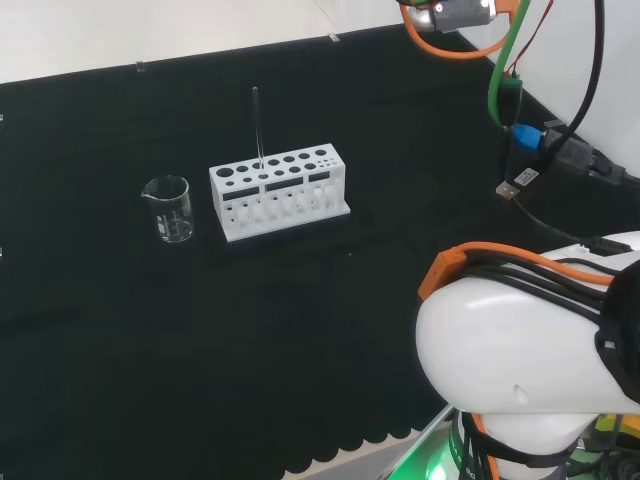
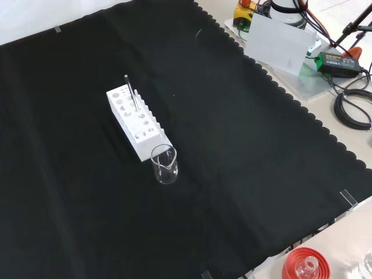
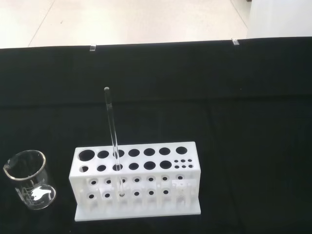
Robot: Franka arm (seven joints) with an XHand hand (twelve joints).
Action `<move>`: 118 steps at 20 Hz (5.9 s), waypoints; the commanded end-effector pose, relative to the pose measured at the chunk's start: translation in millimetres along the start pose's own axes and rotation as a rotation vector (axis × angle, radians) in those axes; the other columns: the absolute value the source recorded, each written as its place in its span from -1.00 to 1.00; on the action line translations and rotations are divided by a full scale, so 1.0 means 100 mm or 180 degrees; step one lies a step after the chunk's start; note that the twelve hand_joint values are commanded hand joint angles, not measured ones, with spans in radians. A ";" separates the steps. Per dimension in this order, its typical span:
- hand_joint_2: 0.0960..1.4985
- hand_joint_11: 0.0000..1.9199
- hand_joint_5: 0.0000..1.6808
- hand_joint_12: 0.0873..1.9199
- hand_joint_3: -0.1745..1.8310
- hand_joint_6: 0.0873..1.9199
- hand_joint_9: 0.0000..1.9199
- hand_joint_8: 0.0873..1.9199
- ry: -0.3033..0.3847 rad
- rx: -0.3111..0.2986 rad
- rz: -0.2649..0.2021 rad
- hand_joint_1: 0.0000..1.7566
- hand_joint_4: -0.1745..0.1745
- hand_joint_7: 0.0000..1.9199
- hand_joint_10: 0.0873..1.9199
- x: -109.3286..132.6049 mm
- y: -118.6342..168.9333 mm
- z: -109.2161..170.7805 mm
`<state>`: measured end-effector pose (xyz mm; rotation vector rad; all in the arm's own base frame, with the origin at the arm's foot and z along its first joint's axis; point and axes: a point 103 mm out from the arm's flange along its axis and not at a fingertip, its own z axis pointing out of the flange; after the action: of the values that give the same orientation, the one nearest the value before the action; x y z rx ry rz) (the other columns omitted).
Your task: Take the glass rod from the white test tube rack.
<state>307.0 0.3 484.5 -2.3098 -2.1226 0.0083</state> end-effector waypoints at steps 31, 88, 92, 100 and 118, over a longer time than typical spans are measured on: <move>0.16 -0.98 -0.98 0.55 -0.93 -1.00 -0.99 -0.73 -0.0105 -0.0162 0.0073 -0.51 0.38 -1.00 -0.10 -0.01 -0.06 -0.78; 0.15 -0.67 -0.67 0.47 -0.95 -1.00 -0.71 -0.16 -0.0075 0.0582 -0.0654 -0.32 0.13 -0.92 -0.04 0.85 1.46 0.52; 0.15 -0.67 -0.67 0.47 -0.96 -1.00 -0.70 -0.16 -0.0019 0.0674 -0.0679 -0.31 0.12 -0.91 -0.04 0.84 1.52 0.67; 0.17 -0.66 -0.66 0.47 -0.95 -1.00 -0.69 -0.16 -0.0039 0.0806 -0.0646 -0.32 0.11 -0.91 -0.04 0.81 1.65 0.90; 0.18 -0.63 -0.63 0.45 -0.97 -1.00 -0.62 -0.15 0.0036 0.1122 -0.0627 -0.36 0.06 -0.89 -0.05 0.81 1.87 1.27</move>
<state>496.4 68.6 362.8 -1.8998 -2.1402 0.3189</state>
